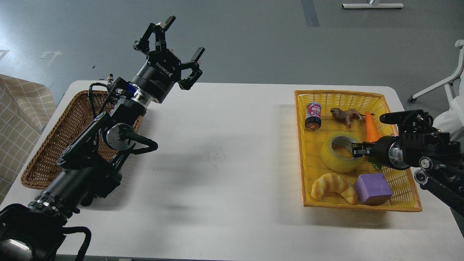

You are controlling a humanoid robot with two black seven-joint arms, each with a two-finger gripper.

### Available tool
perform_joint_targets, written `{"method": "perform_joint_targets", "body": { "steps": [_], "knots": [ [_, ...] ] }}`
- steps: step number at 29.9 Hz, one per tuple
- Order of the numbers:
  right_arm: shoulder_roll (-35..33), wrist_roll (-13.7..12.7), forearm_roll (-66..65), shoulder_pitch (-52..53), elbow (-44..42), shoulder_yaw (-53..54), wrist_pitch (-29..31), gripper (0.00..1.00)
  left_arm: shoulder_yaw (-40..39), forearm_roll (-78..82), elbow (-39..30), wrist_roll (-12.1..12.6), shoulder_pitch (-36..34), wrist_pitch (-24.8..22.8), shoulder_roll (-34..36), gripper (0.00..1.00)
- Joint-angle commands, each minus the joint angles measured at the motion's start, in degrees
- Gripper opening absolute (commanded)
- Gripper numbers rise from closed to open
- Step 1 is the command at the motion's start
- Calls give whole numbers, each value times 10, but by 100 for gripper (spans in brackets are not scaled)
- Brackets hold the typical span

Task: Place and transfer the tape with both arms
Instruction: 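Lift the tape roll with the right gripper and carry it toward table center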

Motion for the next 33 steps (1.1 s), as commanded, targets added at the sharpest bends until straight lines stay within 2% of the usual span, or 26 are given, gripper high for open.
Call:
{"method": "perform_joint_targets", "body": {
  "steps": [1, 9, 13, 17, 23, 33],
  "knots": [
    [-1, 0, 1, 0, 0, 0, 0, 0, 0, 0, 0, 0, 0, 0, 0, 98],
    [-8, 0, 6, 16, 21, 3, 0, 0, 0, 0, 1, 0, 0, 0, 0, 98],
    [-51, 1, 11, 40, 88, 18, 0, 0, 0, -1, 1, 0, 0, 0, 0, 98],
    [-66, 0, 40, 60, 139, 40, 0, 0, 0, -1, 1, 0, 0, 0, -1, 98],
    [-56, 0, 50, 113, 134, 38, 0, 0, 0, -1, 1, 0, 0, 0, -1, 98],
    [84, -1, 48, 168, 90, 10, 0, 0, 0, -1, 1, 0, 0, 0, -1, 98]
  ]
}}
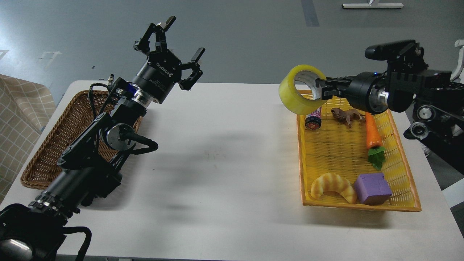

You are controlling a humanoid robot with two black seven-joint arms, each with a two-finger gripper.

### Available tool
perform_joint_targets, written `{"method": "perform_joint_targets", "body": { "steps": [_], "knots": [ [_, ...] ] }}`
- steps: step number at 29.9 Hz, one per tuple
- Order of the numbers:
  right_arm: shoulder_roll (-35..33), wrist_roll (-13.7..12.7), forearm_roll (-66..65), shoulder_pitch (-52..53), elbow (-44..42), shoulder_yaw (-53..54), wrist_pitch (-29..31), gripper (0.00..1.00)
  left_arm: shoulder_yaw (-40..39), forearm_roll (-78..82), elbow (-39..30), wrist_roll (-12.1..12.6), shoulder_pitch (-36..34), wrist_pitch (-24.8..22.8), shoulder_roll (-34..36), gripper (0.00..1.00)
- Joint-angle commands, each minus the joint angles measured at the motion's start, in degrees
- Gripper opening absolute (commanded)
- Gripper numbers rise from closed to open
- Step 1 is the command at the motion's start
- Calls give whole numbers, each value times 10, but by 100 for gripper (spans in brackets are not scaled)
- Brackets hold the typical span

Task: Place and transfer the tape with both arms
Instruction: 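Lift the tape roll with the right gripper and carry it toward table center, then set the tape roll down on the table and open the right gripper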

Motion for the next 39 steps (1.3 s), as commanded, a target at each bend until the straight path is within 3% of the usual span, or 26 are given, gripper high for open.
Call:
{"method": "perform_joint_targets", "body": {
  "steps": [1, 9, 21, 39],
  "knots": [
    [48, -1, -1, 25, -28, -34, 0, 0, 0, 0, 0, 0, 0, 0, 0, 98],
    [147, -1, -6, 44, -89, -94, 0, 0, -1, 0, 0, 0, 0, 0, 0, 98],
    [239, -3, -9, 43, -160, -138, 0, 0, -1, 0, 0, 0, -1, 0, 0, 98],
    [290, -5, -10, 41, -225, -181, 0, 0, -1, 0, 0, 0, -2, 0, -3, 98]
  ]
}}
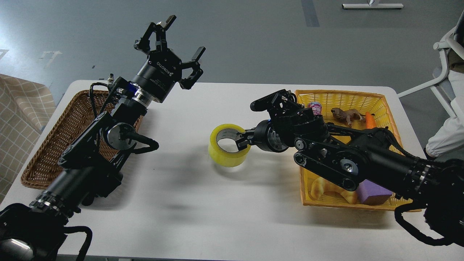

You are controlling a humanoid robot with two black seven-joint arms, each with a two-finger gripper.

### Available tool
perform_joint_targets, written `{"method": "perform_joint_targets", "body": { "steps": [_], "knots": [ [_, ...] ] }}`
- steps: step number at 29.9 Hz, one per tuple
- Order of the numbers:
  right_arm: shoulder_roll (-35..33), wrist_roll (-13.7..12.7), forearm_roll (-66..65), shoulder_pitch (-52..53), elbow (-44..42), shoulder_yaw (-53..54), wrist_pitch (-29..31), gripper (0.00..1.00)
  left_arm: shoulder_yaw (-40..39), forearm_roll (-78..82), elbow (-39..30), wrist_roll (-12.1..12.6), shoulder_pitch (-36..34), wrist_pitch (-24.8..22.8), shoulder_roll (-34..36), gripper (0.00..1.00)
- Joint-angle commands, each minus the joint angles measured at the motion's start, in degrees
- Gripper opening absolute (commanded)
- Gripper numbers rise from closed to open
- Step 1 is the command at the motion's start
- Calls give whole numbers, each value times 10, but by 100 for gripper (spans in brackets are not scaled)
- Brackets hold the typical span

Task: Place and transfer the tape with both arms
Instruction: 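Set the tape roll down on the table and open the right gripper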

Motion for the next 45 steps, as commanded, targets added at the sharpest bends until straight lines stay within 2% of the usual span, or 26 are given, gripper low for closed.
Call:
{"method": "perform_joint_targets", "body": {
  "steps": [1, 10, 28, 29, 30, 31, 32, 33, 34, 37, 42, 45],
  "knots": [
    [13, 0, 0, -2, -14, -2, 0, 0, 0, 0, 0, 0, 0, 0, -1, 98],
    [23, 0, 0, -3, -54, -2, 0, 0, 0, 0, 0, 0, 2, 0, -2, 98],
    [23, 0, 0, -4, -57, -33, 0, 0, 0, 0, 0, 0, 0, 0, -5, 98],
    [23, 0, 0, -3, -57, -33, 0, 2, 0, 0, 0, 0, -1, 0, -5, 98],
    [23, 0, 1, -2, -56, -32, 0, 29, 0, 0, 0, 0, -2, 0, -4, 98],
    [23, 0, 1, -1, -56, -31, 0, 42, 0, 0, 0, 0, -2, 0, -5, 98],
    [23, 0, 2, 0, -55, -29, 0, 69, 0, 0, 0, 0, -3, 0, -5, 98],
    [23, 0, 3, 0, -55, -27, 0, 80, 0, 0, 0, 0, -3, 0, -5, 98],
    [23, 0, 4, 2, -55, -27, 0, 86, 0, 0, 0, 0, -3, 0, -5, 98],
    [23, 0, 7, 3, -55, -26, 0, 96, 0, 0, 0, 0, -3, 0, -5, 98],
    [20, 0, 10, 4, -47, -13, 0, 98, 0, 0, 0, 0, -2, 0, -5, 98],
    [2, 0, 11, 9, -44, 35, 0, 99, 0, 0, -1, 0, -1, 0, -5, 98]
  ]
}}
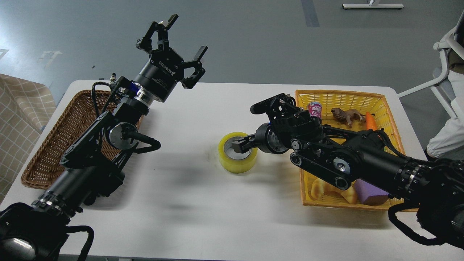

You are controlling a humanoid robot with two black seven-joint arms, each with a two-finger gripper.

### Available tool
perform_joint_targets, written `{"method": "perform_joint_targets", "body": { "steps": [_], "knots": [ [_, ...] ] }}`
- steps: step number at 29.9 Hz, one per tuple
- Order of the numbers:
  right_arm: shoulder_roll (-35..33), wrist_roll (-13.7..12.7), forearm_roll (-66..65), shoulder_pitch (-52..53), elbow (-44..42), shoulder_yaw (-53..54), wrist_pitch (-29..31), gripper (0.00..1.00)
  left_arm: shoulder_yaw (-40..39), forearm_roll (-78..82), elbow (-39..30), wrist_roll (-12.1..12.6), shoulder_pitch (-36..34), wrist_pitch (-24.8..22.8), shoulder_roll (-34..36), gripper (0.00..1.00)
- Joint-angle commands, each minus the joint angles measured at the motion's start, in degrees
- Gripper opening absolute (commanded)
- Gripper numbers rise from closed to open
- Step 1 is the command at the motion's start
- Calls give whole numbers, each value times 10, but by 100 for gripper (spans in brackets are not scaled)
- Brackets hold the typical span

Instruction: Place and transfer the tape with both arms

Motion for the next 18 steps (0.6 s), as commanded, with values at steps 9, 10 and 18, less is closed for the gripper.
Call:
{"method": "perform_joint_targets", "body": {
  "steps": [9, 10, 18],
  "knots": [
    [-135, 3, 13, -2, 124, 158, 0, 99, 1, 1, -1, 0, 2, 0, 6, 98],
    [-157, 3, 39, -8, 146, 169, 0, 99, 1, 1, -1, 0, 2, 0, 7, 98],
    [-269, 3, 230, -32, 198, 220, 0, 99, 1, 1, -1, 0, 2, 0, 8, 98]
  ]
}}
